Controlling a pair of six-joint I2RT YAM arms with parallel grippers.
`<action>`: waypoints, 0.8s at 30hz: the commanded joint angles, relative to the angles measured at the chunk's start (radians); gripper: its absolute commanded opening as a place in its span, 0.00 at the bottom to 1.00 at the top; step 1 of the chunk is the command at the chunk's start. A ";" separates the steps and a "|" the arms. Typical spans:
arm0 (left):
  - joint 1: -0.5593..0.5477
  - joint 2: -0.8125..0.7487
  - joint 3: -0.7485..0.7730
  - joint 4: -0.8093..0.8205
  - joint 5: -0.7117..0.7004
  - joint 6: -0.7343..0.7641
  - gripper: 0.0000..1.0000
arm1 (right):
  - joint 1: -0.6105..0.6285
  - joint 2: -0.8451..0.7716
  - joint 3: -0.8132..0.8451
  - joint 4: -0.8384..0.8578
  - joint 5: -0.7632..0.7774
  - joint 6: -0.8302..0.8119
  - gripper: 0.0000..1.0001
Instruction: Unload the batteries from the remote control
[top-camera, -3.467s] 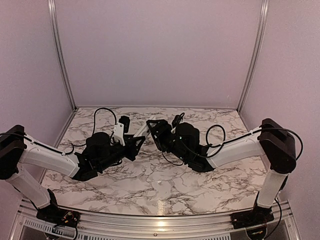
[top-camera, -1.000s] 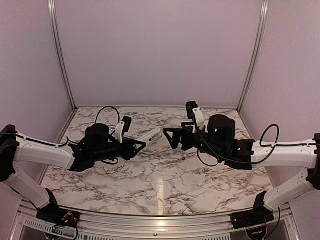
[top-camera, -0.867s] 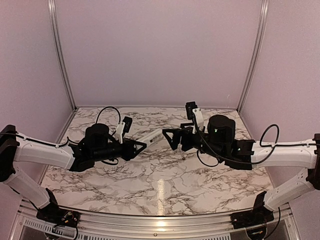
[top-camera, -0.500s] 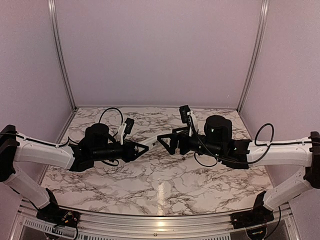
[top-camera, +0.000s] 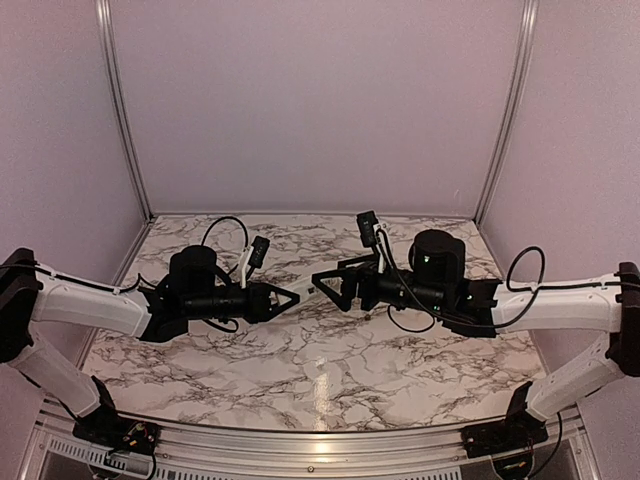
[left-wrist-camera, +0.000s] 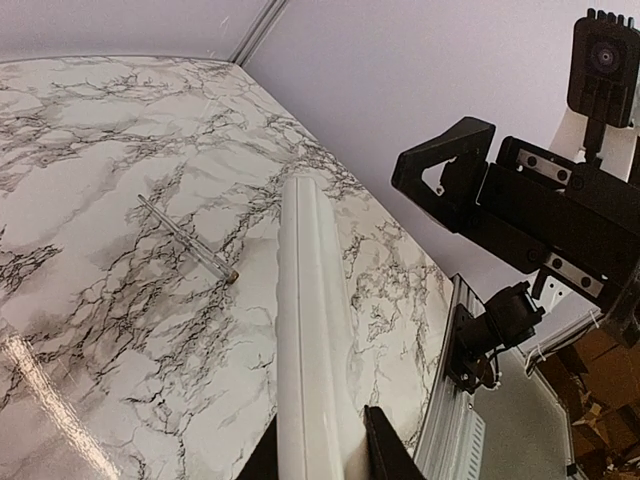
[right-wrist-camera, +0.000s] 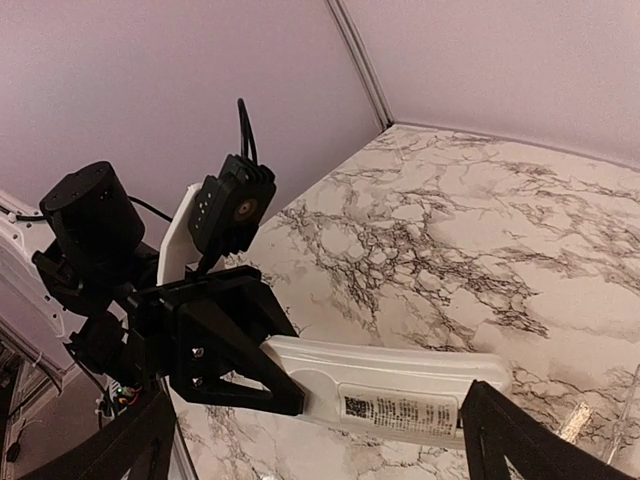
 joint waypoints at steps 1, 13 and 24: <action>0.010 0.015 0.020 0.075 0.064 -0.055 0.00 | -0.011 0.030 -0.003 0.018 -0.027 0.019 0.98; 0.018 0.005 0.011 0.077 0.051 -0.068 0.00 | -0.013 0.059 0.005 0.017 -0.025 0.028 0.98; 0.019 -0.001 0.005 0.089 0.061 -0.071 0.00 | -0.015 0.070 0.019 -0.002 0.000 0.017 0.99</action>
